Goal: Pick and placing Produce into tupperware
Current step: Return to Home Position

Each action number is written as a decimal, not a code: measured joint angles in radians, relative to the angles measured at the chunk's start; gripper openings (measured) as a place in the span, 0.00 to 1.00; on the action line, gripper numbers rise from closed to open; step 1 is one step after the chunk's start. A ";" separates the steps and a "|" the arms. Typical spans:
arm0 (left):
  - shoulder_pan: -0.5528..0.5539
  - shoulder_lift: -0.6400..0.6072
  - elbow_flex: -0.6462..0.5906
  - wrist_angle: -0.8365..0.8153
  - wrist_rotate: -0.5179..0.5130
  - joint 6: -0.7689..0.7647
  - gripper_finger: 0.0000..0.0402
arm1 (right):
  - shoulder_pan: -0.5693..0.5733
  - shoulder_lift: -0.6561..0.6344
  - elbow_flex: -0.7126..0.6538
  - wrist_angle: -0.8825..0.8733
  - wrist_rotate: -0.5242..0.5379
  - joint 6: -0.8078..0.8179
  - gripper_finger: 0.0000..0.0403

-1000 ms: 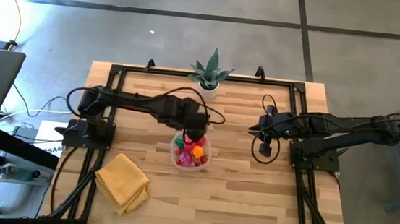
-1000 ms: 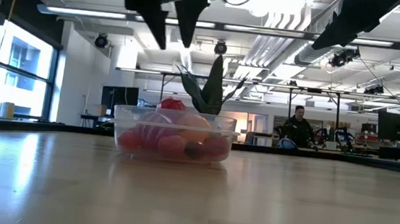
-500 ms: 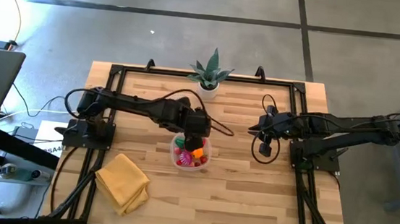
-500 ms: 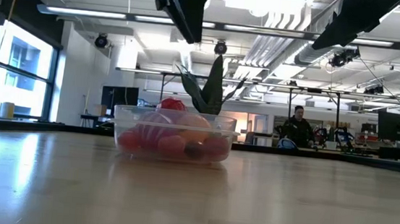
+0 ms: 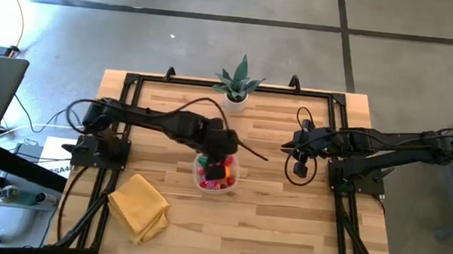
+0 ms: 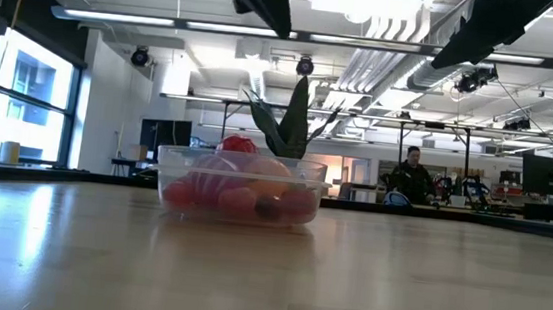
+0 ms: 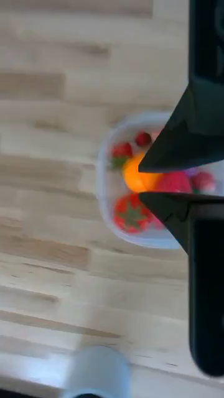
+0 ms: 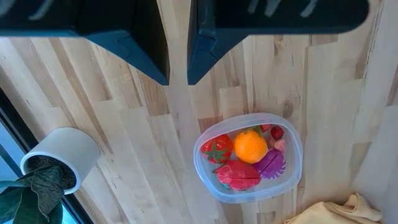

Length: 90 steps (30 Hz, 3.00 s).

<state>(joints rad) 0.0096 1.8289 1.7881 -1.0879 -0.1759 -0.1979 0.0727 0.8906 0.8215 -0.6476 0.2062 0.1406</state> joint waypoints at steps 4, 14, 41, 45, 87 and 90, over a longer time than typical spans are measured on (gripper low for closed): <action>-0.011 -0.103 -0.118 0.100 0.018 0.053 0.04 | 0.000 0.000 0.000 0.000 0.000 0.000 0.12; -0.013 -0.545 -0.572 0.530 0.078 0.133 0.04 | 0.000 0.000 0.000 0.001 0.000 0.000 0.12; 0.017 -1.518 -1.331 0.801 0.132 0.085 0.01 | 0.000 0.000 0.000 0.240 -0.027 -0.014 0.12; 0.017 -1.602 -1.391 0.799 0.138 0.064 0.01 | 0.000 0.000 0.000 0.274 -0.028 -0.024 0.12; 0.016 -1.822 -1.780 1.122 0.069 0.062 0.01 | 0.000 -0.139 0.041 0.299 -0.158 -0.106 0.02; 0.016 -1.822 -1.780 1.121 0.069 0.062 0.01 | 0.000 -0.283 0.085 0.190 -0.119 -0.117 0.01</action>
<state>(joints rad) 0.0261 0.0067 0.0082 0.0331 -0.1070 -0.1356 0.0727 0.6075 0.9065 -0.4572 0.0876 0.0237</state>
